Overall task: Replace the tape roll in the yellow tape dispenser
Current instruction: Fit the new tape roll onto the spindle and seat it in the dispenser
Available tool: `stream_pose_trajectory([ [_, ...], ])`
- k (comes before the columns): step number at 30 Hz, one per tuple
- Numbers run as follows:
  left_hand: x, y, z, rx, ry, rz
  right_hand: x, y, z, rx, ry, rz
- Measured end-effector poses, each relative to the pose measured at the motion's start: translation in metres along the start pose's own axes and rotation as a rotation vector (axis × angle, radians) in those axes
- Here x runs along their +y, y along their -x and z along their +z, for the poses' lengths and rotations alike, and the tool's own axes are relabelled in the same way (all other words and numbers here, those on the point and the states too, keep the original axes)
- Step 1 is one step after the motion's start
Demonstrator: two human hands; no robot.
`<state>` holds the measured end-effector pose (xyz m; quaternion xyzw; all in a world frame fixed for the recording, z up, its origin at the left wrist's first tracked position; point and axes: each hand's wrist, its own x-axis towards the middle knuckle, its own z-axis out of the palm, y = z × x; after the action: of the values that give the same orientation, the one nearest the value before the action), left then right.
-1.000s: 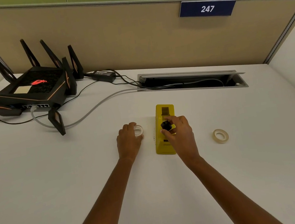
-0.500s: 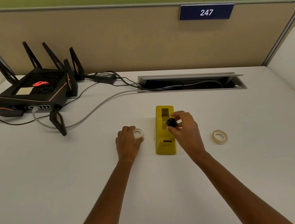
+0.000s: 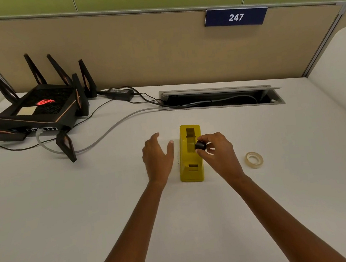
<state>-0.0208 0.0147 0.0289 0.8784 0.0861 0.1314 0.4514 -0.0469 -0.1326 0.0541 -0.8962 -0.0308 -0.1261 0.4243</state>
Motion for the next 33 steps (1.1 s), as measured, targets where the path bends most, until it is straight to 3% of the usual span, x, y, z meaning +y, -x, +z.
stream_pose_trajectory([
  [4,0.025,0.004,0.002,-0.205,0.203,0.018,0.001,0.001,-0.001,-0.004,-0.043,-0.01],
  [10,0.046,0.012,0.007,-0.426,0.28,0.015,-0.002,0.003,-0.006,0.031,-0.166,-0.006],
  [18,0.053,0.021,0.01,-0.626,0.568,-0.159,0.002,0.012,-0.017,0.11,-0.23,-0.019],
  [22,0.056,0.027,0.014,-0.623,0.613,-0.173,0.009,0.018,-0.025,0.123,-0.226,-0.029],
  [27,0.058,0.03,0.022,-0.583,0.6,-0.163,0.034,0.029,-0.041,0.15,0.009,-0.059],
  [33,0.058,0.031,0.026,-0.579,0.606,-0.171,0.081,0.042,-0.063,0.064,0.373,0.012],
])
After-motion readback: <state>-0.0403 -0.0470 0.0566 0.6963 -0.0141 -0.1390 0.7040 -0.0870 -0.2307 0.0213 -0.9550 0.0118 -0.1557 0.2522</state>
